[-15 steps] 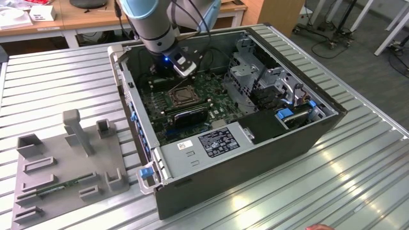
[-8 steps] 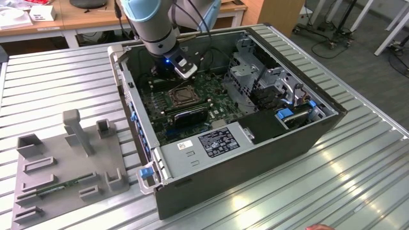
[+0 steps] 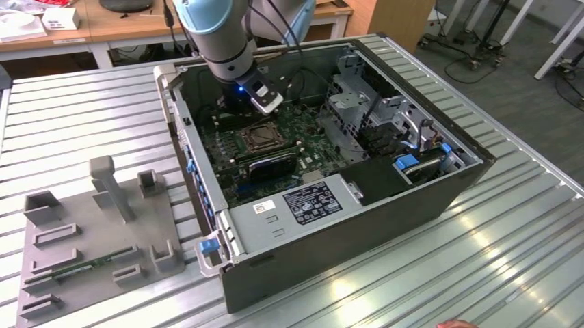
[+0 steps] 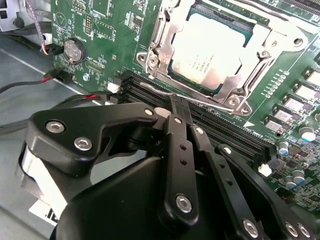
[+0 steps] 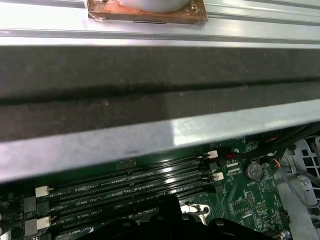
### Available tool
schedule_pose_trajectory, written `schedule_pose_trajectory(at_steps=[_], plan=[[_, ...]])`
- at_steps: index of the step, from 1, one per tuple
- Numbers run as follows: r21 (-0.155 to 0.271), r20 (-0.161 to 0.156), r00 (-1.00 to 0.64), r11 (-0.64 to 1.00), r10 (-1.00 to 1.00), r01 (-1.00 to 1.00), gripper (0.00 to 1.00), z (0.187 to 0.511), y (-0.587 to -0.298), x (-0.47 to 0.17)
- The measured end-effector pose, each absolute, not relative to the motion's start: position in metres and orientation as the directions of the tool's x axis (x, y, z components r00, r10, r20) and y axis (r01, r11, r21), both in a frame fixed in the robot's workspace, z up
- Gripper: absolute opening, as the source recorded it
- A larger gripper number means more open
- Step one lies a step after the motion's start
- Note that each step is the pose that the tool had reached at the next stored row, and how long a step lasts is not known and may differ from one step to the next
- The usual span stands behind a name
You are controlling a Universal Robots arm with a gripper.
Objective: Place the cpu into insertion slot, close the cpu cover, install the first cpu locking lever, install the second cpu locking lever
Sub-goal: 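Install the first cpu locking lever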
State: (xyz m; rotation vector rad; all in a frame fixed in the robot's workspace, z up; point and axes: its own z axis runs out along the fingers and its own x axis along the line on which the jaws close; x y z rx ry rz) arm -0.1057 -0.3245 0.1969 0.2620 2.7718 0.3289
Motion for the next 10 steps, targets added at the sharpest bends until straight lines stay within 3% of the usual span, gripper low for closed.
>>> schedule_pose_trajectory(at_steps=[10], plan=[[0.257, -0.306, -0.927, 0.956, 0.218, 0.140, 0.11, 0.1930, -0.3257, -0.1036]])
